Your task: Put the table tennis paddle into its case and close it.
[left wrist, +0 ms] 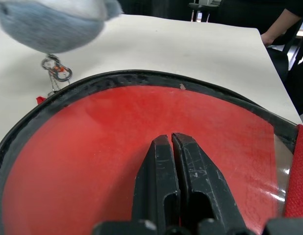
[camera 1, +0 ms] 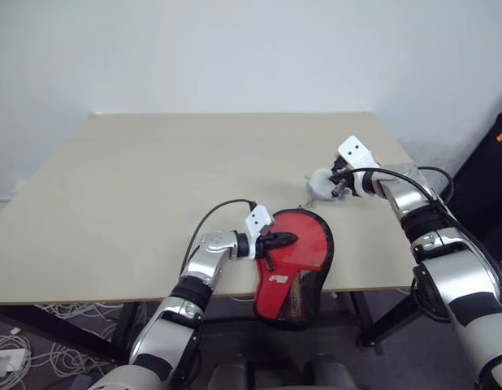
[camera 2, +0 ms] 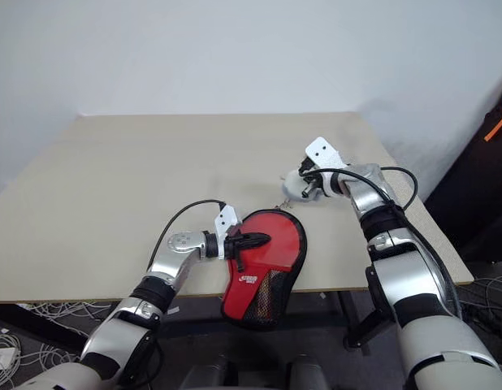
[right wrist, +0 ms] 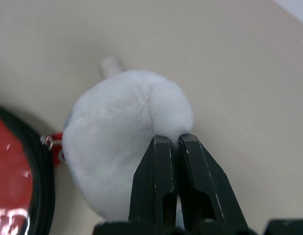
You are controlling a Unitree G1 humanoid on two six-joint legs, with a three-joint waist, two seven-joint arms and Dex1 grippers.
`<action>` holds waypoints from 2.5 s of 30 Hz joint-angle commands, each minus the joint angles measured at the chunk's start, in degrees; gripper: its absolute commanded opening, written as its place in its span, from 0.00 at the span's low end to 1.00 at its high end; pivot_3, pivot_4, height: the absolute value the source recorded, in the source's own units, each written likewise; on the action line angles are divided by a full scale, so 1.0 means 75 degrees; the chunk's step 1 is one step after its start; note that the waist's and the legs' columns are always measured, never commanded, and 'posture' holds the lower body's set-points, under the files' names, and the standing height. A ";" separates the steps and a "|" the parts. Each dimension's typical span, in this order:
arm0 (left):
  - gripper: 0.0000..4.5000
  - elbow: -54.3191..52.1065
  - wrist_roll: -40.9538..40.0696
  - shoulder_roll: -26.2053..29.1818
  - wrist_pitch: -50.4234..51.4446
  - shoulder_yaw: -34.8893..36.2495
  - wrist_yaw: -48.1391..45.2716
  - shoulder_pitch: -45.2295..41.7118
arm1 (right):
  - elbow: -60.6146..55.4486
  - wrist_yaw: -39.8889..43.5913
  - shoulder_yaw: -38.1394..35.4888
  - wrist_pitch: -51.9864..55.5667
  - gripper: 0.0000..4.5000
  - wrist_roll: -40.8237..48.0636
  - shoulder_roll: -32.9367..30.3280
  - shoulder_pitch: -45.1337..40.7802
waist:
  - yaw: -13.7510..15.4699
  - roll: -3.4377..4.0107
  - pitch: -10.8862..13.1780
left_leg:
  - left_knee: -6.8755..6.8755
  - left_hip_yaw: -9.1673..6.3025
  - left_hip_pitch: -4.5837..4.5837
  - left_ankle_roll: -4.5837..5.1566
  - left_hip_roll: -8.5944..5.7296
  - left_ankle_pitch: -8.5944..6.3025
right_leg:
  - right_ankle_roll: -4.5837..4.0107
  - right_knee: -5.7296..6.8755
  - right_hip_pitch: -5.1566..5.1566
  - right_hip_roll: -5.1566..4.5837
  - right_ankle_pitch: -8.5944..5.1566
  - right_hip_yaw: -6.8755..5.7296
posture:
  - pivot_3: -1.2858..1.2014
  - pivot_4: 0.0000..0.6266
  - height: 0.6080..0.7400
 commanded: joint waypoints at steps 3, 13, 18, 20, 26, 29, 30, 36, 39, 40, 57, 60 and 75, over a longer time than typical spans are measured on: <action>0.00 0.0522 0.0338 -0.0058 -0.0021 -0.0190 0.0023 0.0090 | -0.1623 0.0580 -0.0251 0.0315 0.00 0.0007 -0.0828 0.0615 | -0.0003 0.0023 -0.0014 | 0.0001 -0.0002 0.0001 0.0001 -0.0001 0.0001 | 0.0002 0.0000 0.0002 -0.0001 -0.0001 0.0000 | 0.52 0.00 1.00; 0.00 0.0964 0.0552 -0.0088 -0.0335 -0.0265 -0.0061 -0.0013 | -0.4433 0.1463 -0.0846 0.1778 0.00 0.0681 -0.2016 0.2335 | 0.0065 0.0049 -0.0035 | 0.0005 0.0002 0.0008 0.0002 -0.0002 -0.0002 | 0.0035 -0.0002 0.0005 -0.0003 -0.0024 0.0001 | 0.52 0.00 1.00; 0.00 0.1102 0.0617 -0.0105 -0.0402 -0.0255 -0.0122 -0.0073 | -0.5310 0.1603 -0.1170 0.2291 0.00 0.0943 -0.2559 0.3077 | 0.0143 0.0048 -0.0036 | 0.0008 0.0005 0.0008 0.0005 -0.0002 -0.0004 | 0.0033 -0.0003 0.0003 -0.0004 -0.0027 0.0002 | 0.52 0.00 1.00; 0.00 0.1153 0.0627 -0.0111 -0.0416 -0.0264 -0.0145 -0.0107 | -0.5660 0.1640 -0.1307 0.2485 0.00 0.1088 -0.2712 0.3343 | 0.0153 0.0048 -0.0036 | 0.0008 0.0007 0.0008 0.0005 -0.0002 -0.0005 | 0.0030 -0.0004 0.0001 -0.0004 -0.0028 0.0004 | 0.52 0.00 1.00; 0.00 0.1293 0.0658 -0.0106 -0.0475 -0.0292 -0.0235 -0.0196 | -0.7008 0.2225 -0.1529 0.2652 0.00 0.1747 -0.3233 0.4298 | 0.0180 0.0045 -0.0037 | 0.0009 0.0007 0.0007 0.0006 -0.0002 -0.0006 | 0.0019 -0.0005 0.0001 -0.0004 -0.0036 0.0004 | 0.52 0.00 1.00; 0.00 0.1355 0.0664 -0.0106 -0.0503 -0.0299 -0.0266 -0.0233 | -0.7560 0.2464 -0.1640 0.2677 0.00 0.2108 -0.3413 0.4657 | 0.0176 0.0043 -0.0039 | 0.0010 0.0006 0.0009 0.0007 -0.0001 -0.0007 | 0.0020 -0.0007 0.0003 -0.0003 -0.0038 0.0003 | 0.52 0.00 1.00; 0.00 0.1384 0.0667 -0.0108 -0.0517 -0.0302 -0.0278 -0.0254 | -0.7759 0.2571 -0.1681 0.2705 0.00 0.2236 -0.3482 0.4789 | 0.0177 0.0043 -0.0038 | 0.0012 0.0006 0.0010 0.0007 -0.0001 -0.0007 | 0.0019 -0.0006 0.0004 -0.0003 -0.0038 0.0003 | 0.52 0.00 1.00; 0.00 0.1560 0.0688 -0.0135 -0.0578 -0.0316 -0.0361 -0.0383 | -0.8299 0.2759 -0.1818 0.2752 0.00 0.2605 -0.3842 0.5267 | 0.0178 0.0031 -0.0039 | 0.0015 0.0005 0.0010 0.0007 0.0000 -0.0008 | 0.0018 -0.0006 0.0005 -0.0003 -0.0040 0.0002 | 0.52 0.00 1.00; 0.00 0.1639 0.0696 -0.0156 -0.0601 -0.0322 -0.0414 -0.0447 | -0.8412 0.2724 -0.1872 0.2788 0.00 0.2687 -0.3972 0.5417 | 0.0181 0.0031 -0.0039 | 0.0015 0.0006 0.0010 0.0006 0.0000 -0.0008 | 0.0018 -0.0007 0.0003 -0.0003 -0.0040 0.0002 | 0.52 0.00 1.00; 0.00 0.1673 0.0698 -0.0169 -0.0610 -0.0324 -0.0429 -0.0477 | -0.8482 0.2738 -0.1917 0.2820 0.00 0.2741 -0.4024 0.5498 | 0.0190 0.0031 -0.0039 | 0.0015 0.0005 0.0010 0.0006 0.0000 -0.0008 | 0.0018 -0.0007 0.0003 -0.0003 -0.0040 0.0002 | 0.52 0.00 1.00; 0.00 0.2297 0.0873 -0.0357 -0.0825 -0.0225 -0.0602 -0.0912 | -1.0067 0.3336 -0.2806 0.2974 0.00 0.3754 -0.5108 0.7475 | 0.0358 0.0018 -0.0034 | 0.0033 0.0007 0.0008 0.0012 0.0000 -0.0024 | 0.0023 -0.0013 0.0007 -0.0006 -0.0044 0.0002 | 0.52 0.00 1.00; 0.00 0.2373 0.0897 -0.0364 -0.0865 -0.0227 -0.0648 -0.0955 | -1.0288 0.3600 -0.2985 0.2877 0.00 0.3847 -0.5358 0.7858 | 0.0373 0.0011 -0.0030 | 0.0037 0.0007 0.0008 0.0013 0.0000 -0.0025 | 0.0024 -0.0013 0.0008 -0.0007 -0.0044 0.0002 | 0.52 0.00 1.00; 0.00 0.2625 0.0968 -0.0412 -0.0944 -0.0234 -0.0856 -0.1176 | -1.1806 0.3877 -0.2936 0.3253 0.00 0.5054 -0.5670 0.7970 | 0.0379 0.0000 -0.0026 | 0.0042 0.0005 0.0008 0.0011 0.0001 -0.0034 | 0.0029 -0.0015 0.0004 -0.0009 -0.0049 -0.0001 | 0.52 0.00 1.00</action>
